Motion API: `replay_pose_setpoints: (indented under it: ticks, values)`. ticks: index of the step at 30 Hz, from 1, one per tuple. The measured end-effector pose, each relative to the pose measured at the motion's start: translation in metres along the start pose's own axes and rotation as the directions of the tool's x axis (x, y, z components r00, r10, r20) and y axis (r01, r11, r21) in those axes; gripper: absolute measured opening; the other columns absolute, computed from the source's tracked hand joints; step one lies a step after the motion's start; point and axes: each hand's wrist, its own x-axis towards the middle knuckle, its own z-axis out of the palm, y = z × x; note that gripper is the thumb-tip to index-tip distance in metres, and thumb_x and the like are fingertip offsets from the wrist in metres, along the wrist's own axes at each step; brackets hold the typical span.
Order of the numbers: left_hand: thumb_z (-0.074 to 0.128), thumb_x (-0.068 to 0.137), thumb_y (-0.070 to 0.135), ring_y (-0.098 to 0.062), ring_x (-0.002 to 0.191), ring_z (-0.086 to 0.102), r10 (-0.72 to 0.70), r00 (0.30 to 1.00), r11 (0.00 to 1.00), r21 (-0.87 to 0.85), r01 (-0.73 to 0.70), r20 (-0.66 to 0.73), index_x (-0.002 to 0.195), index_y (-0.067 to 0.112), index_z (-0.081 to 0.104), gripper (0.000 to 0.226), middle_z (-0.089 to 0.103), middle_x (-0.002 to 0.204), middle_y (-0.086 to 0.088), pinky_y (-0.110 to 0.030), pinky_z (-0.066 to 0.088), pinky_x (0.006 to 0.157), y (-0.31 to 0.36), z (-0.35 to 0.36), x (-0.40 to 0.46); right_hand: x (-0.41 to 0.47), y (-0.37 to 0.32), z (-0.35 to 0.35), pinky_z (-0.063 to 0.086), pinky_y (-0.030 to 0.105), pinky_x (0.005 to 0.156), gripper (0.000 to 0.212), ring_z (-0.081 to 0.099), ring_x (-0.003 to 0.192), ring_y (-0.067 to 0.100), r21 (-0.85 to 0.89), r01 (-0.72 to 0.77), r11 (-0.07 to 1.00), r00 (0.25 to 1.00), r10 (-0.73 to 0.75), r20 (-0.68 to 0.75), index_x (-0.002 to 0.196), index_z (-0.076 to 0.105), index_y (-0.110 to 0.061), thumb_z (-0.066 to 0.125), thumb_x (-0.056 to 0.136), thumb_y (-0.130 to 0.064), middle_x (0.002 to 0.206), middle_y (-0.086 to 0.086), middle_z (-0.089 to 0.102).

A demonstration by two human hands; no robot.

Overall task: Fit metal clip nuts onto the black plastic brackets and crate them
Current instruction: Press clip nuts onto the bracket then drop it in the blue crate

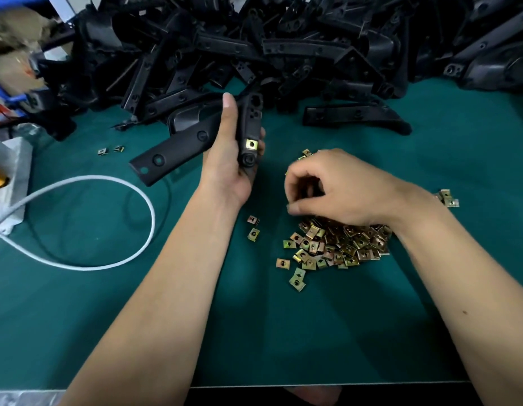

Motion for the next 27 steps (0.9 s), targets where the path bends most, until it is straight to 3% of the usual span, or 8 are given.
replay_pose_setpoints:
  ticks: [3,5,7,9,11,13,21,27]
  values:
    - [0.065,0.096,0.051,-0.009,0.058,0.061,-0.027,0.998,0.999,0.042,0.024,0.054,0.090,0.015,0.067,0.037,0.066,0.071,0.001,-0.021,0.051,0.053,-0.008,0.004,-0.005,0.004,0.001,0.004,0.050,0.020,0.068,0.013,0.066,0.072,0.006,0.408,-0.008,0.913,0.959,0.123,-0.257,0.098,0.075,-0.018,0.080,0.088,-0.012,0.085,-0.004,0.074]
    - [0.067,0.095,0.052,-0.008,0.057,0.062,-0.061,0.996,0.996,0.067,0.056,0.072,0.083,0.016,0.069,0.038,0.066,0.069,0.001,-0.021,0.052,0.053,-0.010,0.008,-0.010,0.007,0.001,0.008,0.050,0.023,0.067,0.017,0.064,0.076,0.010,0.697,0.066,0.714,0.886,0.279,-0.370,0.105,0.076,-0.014,0.073,0.092,-0.004,0.088,0.001,0.074]
    - [0.070,0.094,0.050,-0.008,0.059,0.066,-0.084,0.992,0.995,0.065,0.078,0.093,0.077,0.017,0.076,0.038,0.070,0.071,0.002,-0.021,0.053,0.054,-0.013,0.010,-0.013,0.009,-0.001,0.010,0.051,0.025,0.068,0.016,0.064,0.078,0.013,0.848,0.148,0.508,0.833,0.398,-0.384,0.103,0.076,-0.010,0.069,0.094,0.000,0.088,0.005,0.076]
    - [0.069,0.094,0.048,-0.009,0.065,0.071,-0.095,0.986,0.993,0.076,0.086,0.135,0.073,0.016,0.081,0.040,0.075,0.079,0.001,-0.022,0.056,0.059,-0.014,0.011,-0.017,0.009,-0.002,0.012,0.054,0.025,0.069,0.013,0.069,0.078,0.015,0.901,0.199,0.386,0.816,0.444,-0.370,0.103,0.075,-0.006,0.068,0.094,0.002,0.089,0.010,0.078]
    - [0.068,0.095,0.048,-0.013,0.074,0.074,-0.101,0.981,0.991,0.099,0.086,0.164,0.090,0.012,0.079,0.038,0.077,0.089,-0.003,-0.025,0.058,0.066,-0.015,0.012,-0.019,0.009,-0.005,0.013,0.056,0.024,0.069,0.012,0.071,0.078,0.016,0.916,0.218,0.338,0.811,0.460,-0.363,0.102,0.074,-0.003,0.069,0.093,0.003,0.091,0.012,0.078]
    - [0.068,0.095,0.048,-0.016,0.079,0.075,-0.108,0.980,0.990,0.105,0.091,0.169,0.101,0.009,0.073,0.039,0.077,0.095,-0.006,-0.027,0.059,0.069,-0.015,0.013,-0.020,0.011,-0.006,0.014,0.056,0.024,0.068,0.012,0.071,0.079,0.016,0.922,0.211,0.325,0.802,0.482,-0.354,0.100,0.076,-0.003,0.071,0.091,0.003,0.088,0.011,0.077]
    - [0.065,0.096,0.049,-0.017,0.090,0.075,-0.148,0.971,0.979,0.166,0.117,0.188,0.107,0.008,0.072,0.043,0.077,0.102,-0.008,-0.028,0.060,0.076,-0.013,0.014,-0.024,0.012,-0.007,0.015,0.058,0.023,0.069,0.010,0.067,0.069,0.017,0.952,0.206,0.227,0.813,0.502,-0.296,0.093,0.077,-0.003,0.073,0.088,0.005,0.081,0.010,0.073]
    - [0.061,0.099,0.048,-0.014,0.079,0.076,-0.168,0.966,0.977,0.160,0.137,0.197,0.098,0.009,0.073,0.041,0.078,0.091,-0.005,-0.025,0.059,0.068,-0.012,0.014,-0.024,0.013,-0.004,0.017,0.058,0.025,0.072,0.011,0.067,0.071,0.016,0.954,0.196,0.226,0.818,0.499,-0.286,0.093,0.077,-0.005,0.072,0.089,0.005,0.086,0.011,0.073]
